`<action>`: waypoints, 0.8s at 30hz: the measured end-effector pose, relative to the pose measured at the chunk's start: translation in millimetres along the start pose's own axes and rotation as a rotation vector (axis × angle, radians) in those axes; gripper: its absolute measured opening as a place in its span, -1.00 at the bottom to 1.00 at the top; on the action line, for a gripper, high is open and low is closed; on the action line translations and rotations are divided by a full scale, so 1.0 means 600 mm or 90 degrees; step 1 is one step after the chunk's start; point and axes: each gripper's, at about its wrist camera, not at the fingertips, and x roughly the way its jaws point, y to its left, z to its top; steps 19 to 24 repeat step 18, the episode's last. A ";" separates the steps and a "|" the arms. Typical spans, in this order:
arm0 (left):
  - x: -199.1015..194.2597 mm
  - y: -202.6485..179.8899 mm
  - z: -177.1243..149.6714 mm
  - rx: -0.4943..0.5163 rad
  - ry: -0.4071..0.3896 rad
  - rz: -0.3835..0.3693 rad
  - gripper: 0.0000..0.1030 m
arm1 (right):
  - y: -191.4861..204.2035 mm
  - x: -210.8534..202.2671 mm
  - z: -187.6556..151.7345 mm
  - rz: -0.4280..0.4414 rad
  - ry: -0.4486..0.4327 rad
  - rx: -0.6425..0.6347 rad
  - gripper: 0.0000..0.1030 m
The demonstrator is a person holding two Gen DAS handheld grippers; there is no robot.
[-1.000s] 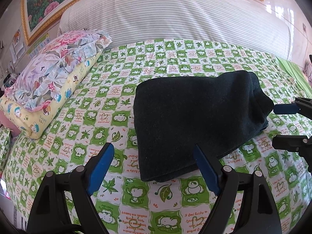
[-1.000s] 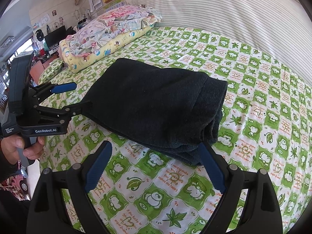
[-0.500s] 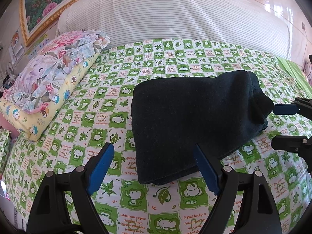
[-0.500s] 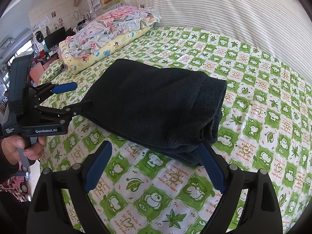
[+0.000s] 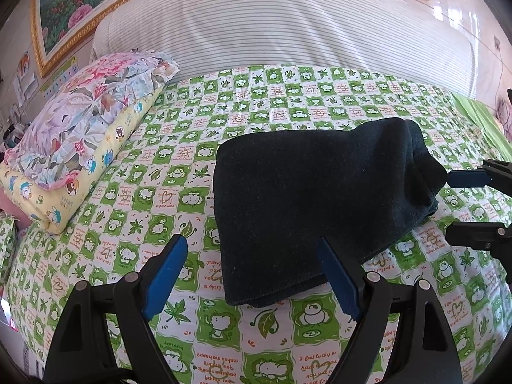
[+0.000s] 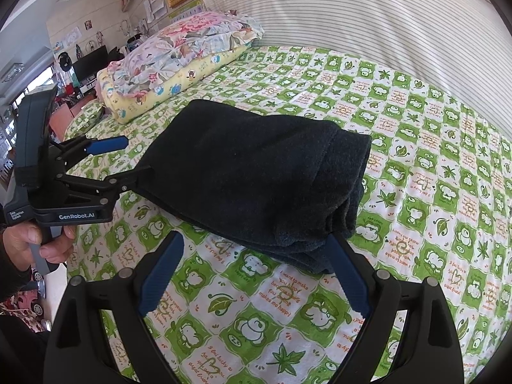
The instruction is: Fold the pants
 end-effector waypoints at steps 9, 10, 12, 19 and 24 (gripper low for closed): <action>-0.001 -0.006 0.006 0.011 -0.003 -0.003 0.64 | -0.003 -0.007 0.004 -0.003 -0.013 0.008 0.75; -0.002 -0.007 0.007 0.012 -0.003 -0.003 0.64 | -0.003 -0.005 0.005 0.000 -0.011 0.010 0.75; -0.003 -0.008 0.008 0.015 -0.004 -0.001 0.64 | 0.000 -0.005 0.005 0.003 -0.013 0.010 0.75; -0.011 -0.008 0.015 0.018 -0.006 -0.001 0.64 | 0.004 -0.011 0.006 0.000 -0.024 0.016 0.75; -0.011 -0.008 0.015 0.018 -0.006 -0.001 0.64 | 0.004 -0.011 0.006 0.000 -0.024 0.016 0.75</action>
